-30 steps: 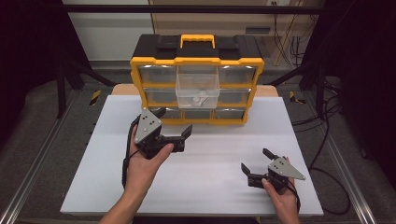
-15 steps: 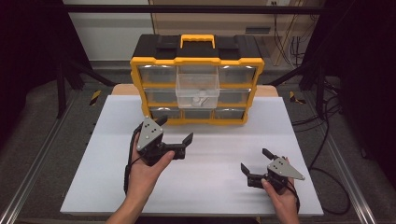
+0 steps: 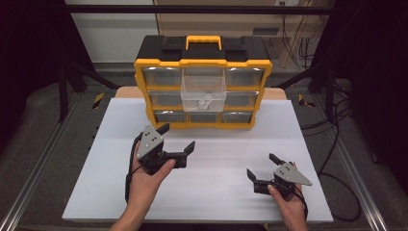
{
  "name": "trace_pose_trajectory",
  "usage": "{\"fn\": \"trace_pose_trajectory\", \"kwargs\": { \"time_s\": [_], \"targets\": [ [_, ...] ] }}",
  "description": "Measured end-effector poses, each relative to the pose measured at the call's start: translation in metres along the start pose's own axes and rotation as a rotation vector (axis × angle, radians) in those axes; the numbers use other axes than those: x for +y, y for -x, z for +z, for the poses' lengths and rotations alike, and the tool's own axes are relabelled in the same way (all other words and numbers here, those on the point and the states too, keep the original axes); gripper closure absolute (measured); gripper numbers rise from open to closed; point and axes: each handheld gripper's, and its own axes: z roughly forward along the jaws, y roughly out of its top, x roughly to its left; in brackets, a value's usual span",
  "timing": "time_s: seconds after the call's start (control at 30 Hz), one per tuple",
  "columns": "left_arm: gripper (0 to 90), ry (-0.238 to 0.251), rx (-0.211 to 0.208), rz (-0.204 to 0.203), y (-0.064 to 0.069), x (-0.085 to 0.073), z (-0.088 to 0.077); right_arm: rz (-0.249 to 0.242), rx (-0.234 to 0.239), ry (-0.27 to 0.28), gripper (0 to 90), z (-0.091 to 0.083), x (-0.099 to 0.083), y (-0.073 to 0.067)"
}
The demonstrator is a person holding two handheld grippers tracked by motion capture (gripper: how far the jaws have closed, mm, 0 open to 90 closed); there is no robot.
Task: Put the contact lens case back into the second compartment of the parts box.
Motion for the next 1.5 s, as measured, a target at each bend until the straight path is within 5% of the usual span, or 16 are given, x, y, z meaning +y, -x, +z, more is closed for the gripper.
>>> {"fn": "trace_pose_trajectory", "kwargs": {
  "time_s": [0.57,1.5],
  "targets": [
    [1.4,0.007,0.089,-0.024,-0.041,-0.019,-0.029,0.008,-0.009,0.001,2.2,0.000,0.000,0.001],
    [1.6,-0.061,0.153,-0.103,-0.075,-0.101,-0.069,-0.005,-0.003,-0.013,2.2,0.002,-0.001,-0.001]
  ]
}}
